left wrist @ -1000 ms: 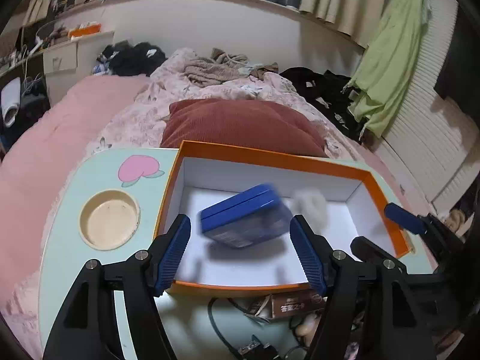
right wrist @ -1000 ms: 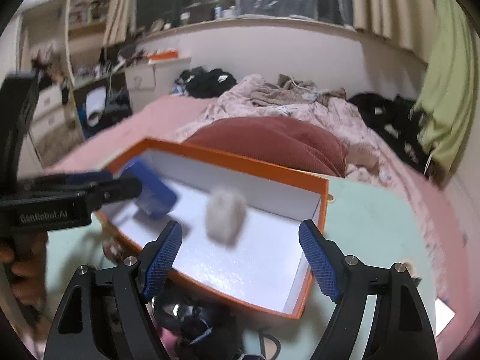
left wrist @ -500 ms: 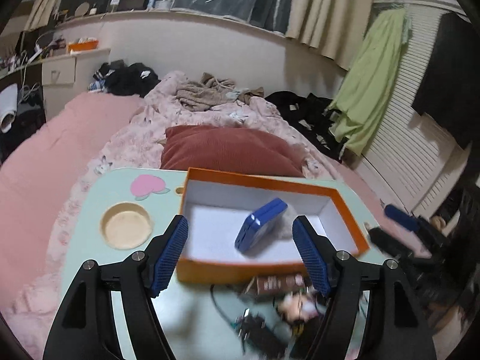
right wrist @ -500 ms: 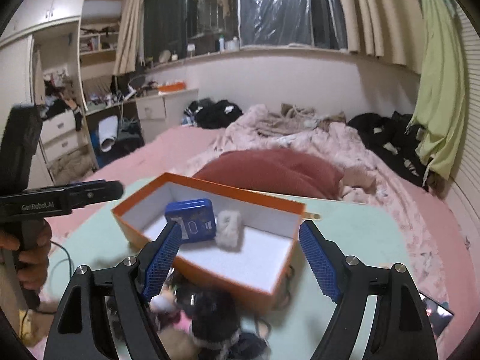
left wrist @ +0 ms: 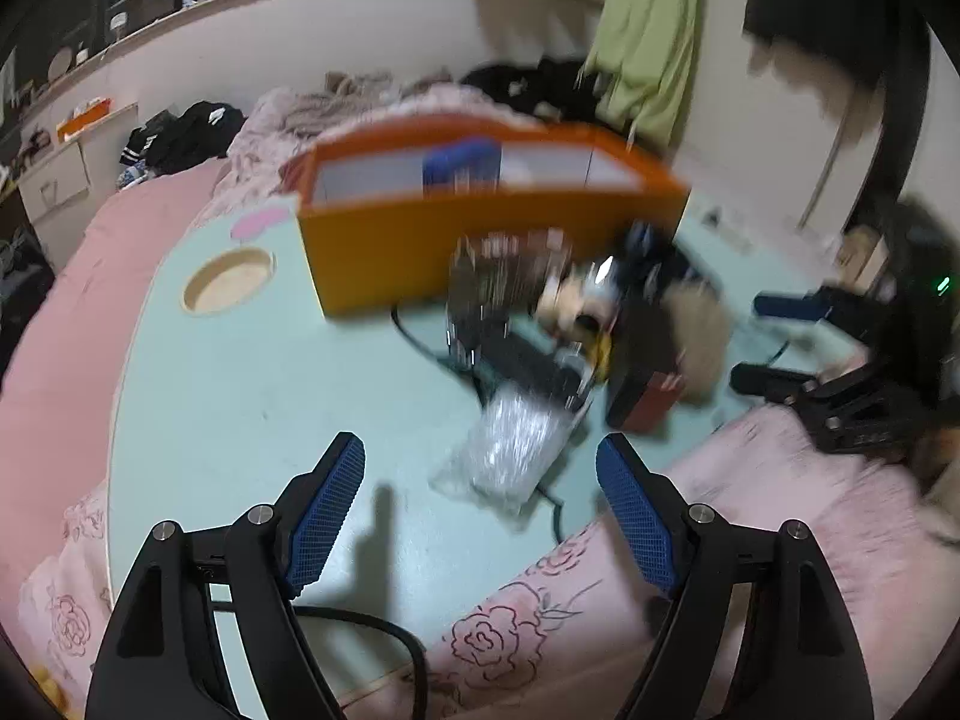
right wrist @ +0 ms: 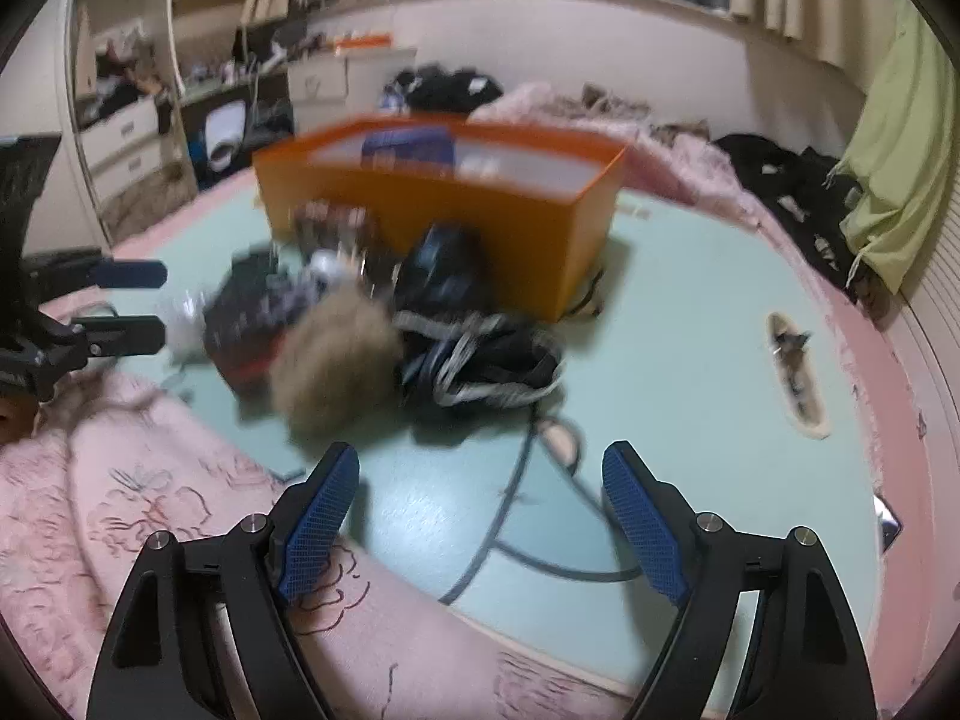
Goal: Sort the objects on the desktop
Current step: 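Grasp the clear plastic bag with the left gripper while the right gripper grasps the black lace cloth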
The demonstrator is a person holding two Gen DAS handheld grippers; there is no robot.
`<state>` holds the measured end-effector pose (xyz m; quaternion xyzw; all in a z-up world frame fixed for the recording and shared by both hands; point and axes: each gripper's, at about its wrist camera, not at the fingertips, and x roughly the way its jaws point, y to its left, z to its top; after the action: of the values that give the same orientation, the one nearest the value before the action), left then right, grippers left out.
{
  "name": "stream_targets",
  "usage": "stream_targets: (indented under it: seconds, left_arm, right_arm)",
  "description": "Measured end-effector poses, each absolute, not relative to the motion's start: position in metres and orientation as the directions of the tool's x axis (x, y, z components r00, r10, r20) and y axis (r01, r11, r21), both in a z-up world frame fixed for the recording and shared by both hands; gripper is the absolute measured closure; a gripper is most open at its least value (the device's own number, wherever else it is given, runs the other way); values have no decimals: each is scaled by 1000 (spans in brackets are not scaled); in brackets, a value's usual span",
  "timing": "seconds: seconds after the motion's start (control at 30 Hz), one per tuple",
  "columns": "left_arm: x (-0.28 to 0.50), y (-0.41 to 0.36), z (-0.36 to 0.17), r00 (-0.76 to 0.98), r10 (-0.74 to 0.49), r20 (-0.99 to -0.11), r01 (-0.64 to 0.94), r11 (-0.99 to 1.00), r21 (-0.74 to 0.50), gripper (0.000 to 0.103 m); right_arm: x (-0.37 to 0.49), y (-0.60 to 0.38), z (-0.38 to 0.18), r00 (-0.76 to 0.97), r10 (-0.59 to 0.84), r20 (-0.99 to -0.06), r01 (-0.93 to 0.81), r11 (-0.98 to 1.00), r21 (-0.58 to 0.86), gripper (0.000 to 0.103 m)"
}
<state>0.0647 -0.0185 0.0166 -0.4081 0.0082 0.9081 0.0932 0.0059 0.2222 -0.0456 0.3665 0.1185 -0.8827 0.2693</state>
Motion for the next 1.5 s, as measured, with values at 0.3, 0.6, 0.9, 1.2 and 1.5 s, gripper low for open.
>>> stream_targets:
  seconds: [0.3,0.6,0.9,1.2,1.5]
  left_arm:
    - [66,-15,-7,-708,106,-698,-107,-993,-42,11]
    - [69,-18,-8,-713,110,-693,-107,-993,-47,11]
    - [71,-24,-7,-728,133,-673,-103,-991,-84,11]
    - [75,-27,-5,-759,144,-635,-104,-990,-100,41]
    - [87,-21,0,-818,143,-557,-129,-990,-64,67]
  right_arm:
    - [6,232,-54,-602,-409,-686,551,-835,14,4]
    - [6,235,-50,-599,-428,-677,557,-830,33,3]
    - [6,235,-49,-598,-429,-677,557,-830,34,3]
    - [6,235,-49,-598,-430,-676,557,-830,35,3]
    - [5,240,-42,-590,-464,-661,552,-829,90,3]
